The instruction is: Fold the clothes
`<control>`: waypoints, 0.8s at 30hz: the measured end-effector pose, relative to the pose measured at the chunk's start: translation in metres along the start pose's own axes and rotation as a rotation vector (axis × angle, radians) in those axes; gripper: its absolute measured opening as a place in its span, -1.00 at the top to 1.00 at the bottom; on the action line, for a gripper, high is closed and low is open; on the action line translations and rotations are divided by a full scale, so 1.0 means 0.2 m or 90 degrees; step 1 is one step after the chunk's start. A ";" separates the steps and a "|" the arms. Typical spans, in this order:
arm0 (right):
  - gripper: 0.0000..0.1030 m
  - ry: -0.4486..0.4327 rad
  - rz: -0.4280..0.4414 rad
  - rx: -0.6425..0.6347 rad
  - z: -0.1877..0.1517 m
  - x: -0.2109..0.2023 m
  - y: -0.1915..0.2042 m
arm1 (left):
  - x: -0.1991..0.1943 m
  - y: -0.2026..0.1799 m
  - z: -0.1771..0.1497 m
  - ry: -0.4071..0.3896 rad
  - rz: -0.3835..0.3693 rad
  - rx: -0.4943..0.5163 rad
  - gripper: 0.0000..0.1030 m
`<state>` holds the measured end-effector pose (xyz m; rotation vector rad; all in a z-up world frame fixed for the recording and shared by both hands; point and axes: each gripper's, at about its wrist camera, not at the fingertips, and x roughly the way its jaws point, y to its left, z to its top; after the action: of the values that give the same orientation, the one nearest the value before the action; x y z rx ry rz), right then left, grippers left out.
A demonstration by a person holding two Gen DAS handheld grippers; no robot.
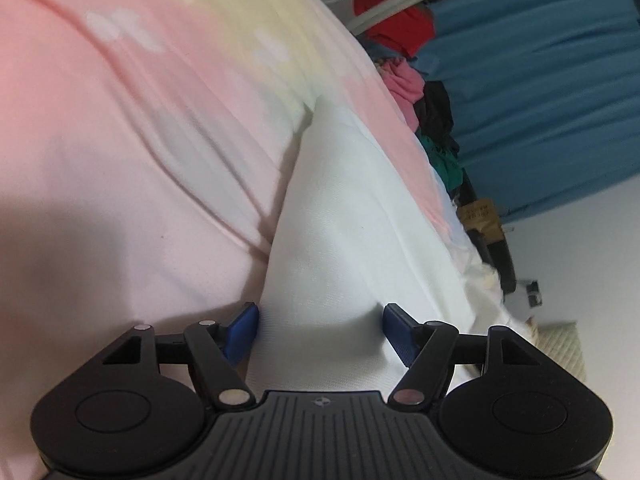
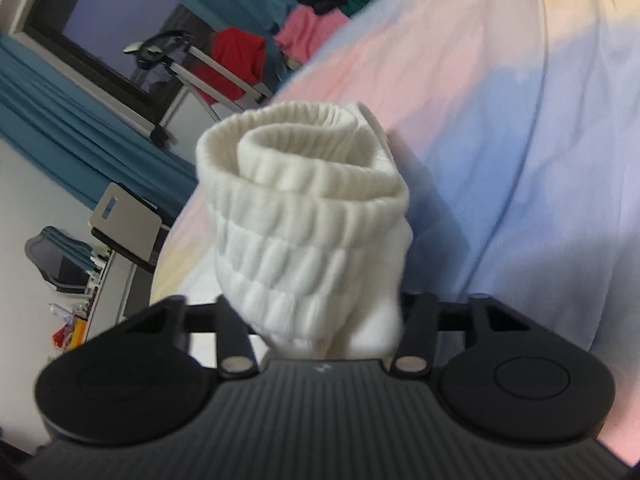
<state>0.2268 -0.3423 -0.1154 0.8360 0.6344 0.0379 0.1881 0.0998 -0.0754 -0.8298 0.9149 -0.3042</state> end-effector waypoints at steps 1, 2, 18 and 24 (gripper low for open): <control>0.21 -0.009 0.004 -0.009 0.00 -0.02 0.02 | -0.01 -0.01 -0.01 -0.004 0.004 0.011 -0.12; 0.25 -0.017 0.009 -0.016 0.00 -0.03 0.04 | -0.02 -0.01 -0.01 -0.007 0.002 0.019 -0.03; 0.35 -0.112 0.087 0.029 0.27 -0.39 0.17 | -0.22 -0.57 0.01 -0.074 -0.089 0.118 0.46; 0.35 -0.167 0.083 0.099 0.72 -0.48 0.02 | 0.11 -1.15 0.10 -0.069 -0.114 0.166 0.48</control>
<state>0.2274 -0.4642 0.0087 1.0123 0.3381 -0.0025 0.2397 -0.0546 0.0908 -0.6806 0.6843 -0.5174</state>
